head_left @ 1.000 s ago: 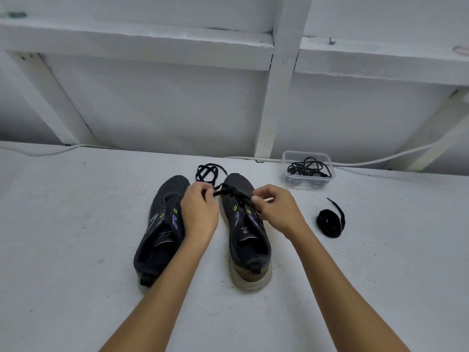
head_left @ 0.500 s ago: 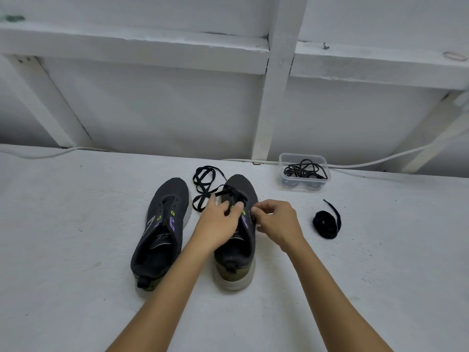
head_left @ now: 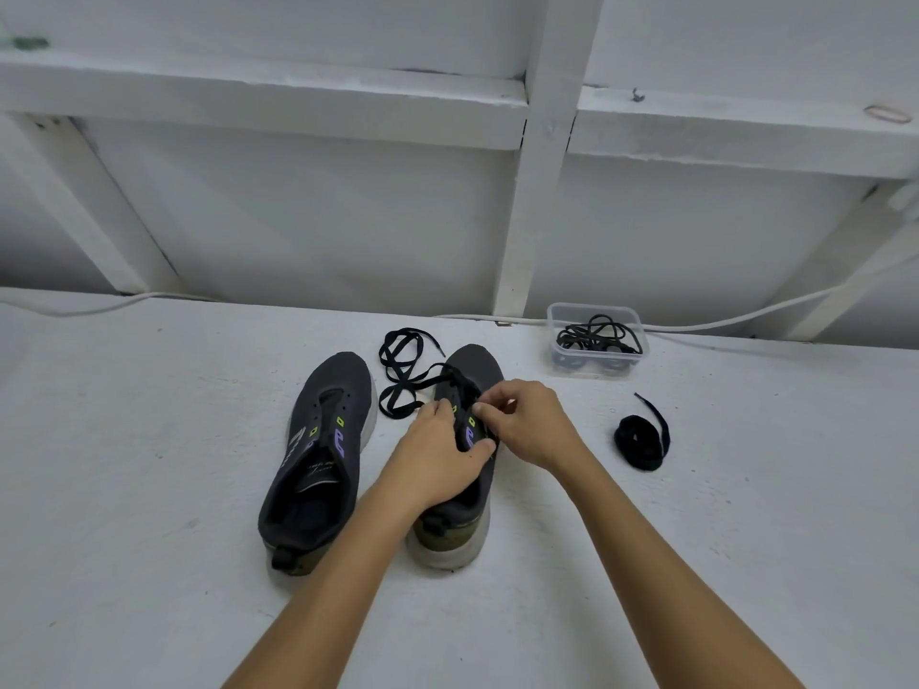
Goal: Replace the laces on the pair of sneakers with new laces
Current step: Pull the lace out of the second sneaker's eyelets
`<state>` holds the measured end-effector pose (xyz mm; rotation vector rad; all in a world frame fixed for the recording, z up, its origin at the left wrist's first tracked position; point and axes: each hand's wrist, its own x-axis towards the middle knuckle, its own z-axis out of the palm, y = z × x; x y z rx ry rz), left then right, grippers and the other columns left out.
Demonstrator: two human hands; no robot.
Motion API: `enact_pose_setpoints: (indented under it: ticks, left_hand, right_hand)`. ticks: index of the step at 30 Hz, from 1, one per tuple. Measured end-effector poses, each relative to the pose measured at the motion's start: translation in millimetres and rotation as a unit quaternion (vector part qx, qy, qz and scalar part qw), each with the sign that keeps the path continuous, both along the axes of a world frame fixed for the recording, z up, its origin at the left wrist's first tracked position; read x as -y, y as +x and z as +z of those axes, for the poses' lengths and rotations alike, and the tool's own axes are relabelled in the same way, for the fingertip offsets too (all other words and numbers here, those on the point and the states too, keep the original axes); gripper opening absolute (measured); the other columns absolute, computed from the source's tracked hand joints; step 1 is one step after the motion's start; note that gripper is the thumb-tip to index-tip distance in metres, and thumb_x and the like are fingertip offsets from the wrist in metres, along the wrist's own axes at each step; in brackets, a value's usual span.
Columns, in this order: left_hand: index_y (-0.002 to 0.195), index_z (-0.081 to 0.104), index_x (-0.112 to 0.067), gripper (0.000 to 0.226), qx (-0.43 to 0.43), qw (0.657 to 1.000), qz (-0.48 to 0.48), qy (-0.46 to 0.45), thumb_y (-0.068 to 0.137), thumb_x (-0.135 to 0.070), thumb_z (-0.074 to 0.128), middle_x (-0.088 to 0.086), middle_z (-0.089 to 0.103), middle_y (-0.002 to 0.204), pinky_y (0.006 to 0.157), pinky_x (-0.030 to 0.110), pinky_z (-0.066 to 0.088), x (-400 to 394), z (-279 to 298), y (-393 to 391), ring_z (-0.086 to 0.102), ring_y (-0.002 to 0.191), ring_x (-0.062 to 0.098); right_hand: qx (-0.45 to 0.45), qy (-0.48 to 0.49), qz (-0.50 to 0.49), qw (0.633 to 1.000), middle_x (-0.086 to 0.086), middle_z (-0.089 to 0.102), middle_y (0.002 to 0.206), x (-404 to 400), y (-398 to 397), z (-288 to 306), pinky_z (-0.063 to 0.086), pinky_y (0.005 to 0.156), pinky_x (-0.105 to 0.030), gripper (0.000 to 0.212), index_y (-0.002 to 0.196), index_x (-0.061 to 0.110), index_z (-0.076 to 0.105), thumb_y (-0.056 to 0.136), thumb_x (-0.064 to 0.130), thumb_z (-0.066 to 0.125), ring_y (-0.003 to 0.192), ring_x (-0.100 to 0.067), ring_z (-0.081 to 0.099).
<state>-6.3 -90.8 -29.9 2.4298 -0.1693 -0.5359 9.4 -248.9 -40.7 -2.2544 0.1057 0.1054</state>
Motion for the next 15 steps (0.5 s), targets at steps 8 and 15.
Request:
enact_pose_setpoints:
  ticks: [8, 15]
  left_hand:
    - [0.151, 0.032, -0.009, 0.070, 0.017, 1.000, 0.012, -0.009, 0.096, -0.046, 0.055, 0.005, 0.033, 0.154, 0.109, 0.035, 0.039, 3, 0, -2, 0.040, 0.136, 0.023]
    - [0.160, 0.004, -0.014, 0.086, 0.002, 1.000, 0.005, -0.018, 0.097, -0.047, 0.052, 0.004, 0.002, 0.169, 0.121, 0.037, 0.024, 2, -1, -2, 0.017, 0.153, 0.023]
  right_hand:
    - [0.061, -0.006, -0.018, 0.998, 0.005, 0.067, 0.089, 1, 9, 10, 0.056, 0.073, -0.036, 0.010, 0.090, 0.021, 0.061, 0.099, 0.026, 0.058, 0.079, -0.018, 0.068]
    - [-0.008, 0.034, -0.017, 0.999, 0.011, 0.071, 0.085, 2, -3, 1, 0.056, 0.071, -0.025, 0.016, 0.095, 0.021, 0.076, 0.087, 0.035, 0.077, 0.075, -0.005, 0.066]
